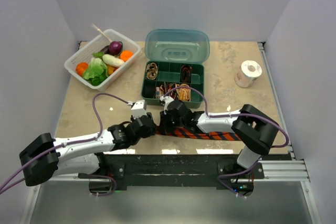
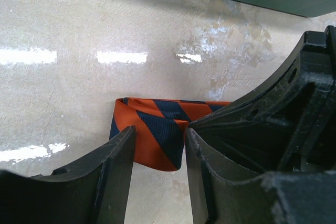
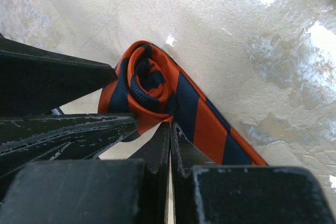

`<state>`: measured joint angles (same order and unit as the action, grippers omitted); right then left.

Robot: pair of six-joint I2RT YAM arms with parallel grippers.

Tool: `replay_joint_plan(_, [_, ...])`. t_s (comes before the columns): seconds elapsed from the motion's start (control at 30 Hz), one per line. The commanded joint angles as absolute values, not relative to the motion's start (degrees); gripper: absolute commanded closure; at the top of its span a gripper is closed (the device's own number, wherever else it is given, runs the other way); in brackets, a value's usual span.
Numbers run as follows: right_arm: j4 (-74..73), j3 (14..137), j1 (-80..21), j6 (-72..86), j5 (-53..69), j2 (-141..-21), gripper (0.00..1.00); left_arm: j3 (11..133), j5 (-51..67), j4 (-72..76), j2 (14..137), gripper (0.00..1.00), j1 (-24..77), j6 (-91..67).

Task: Roll the ties
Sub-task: Roll the tie at the center of the board.

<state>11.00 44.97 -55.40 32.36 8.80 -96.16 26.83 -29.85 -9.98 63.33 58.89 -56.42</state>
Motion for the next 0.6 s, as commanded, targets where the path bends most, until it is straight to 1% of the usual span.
replay_joint_plan(0.0, [15.54, 45.0, -55.55, 32.69, 10.11, -96.67, 1.0, 28.92, -32.52, -9.76, 63.63, 0.53, 58.71, -56.51])
replay_joint_plan(0.2, [23.36, 44.83, -55.46, 36.03, 13.01, -100.37, 1.0, 28.92, -32.52, -9.49, 63.63, 0.53, 58.71, -56.6])
replay_joint_plan(0.57, [32.43, 43.33, -55.46, 41.22, 10.55, -102.13, 1.0, 28.92, -32.87, -10.28, 62.93, 0.53, 58.71, -57.13])
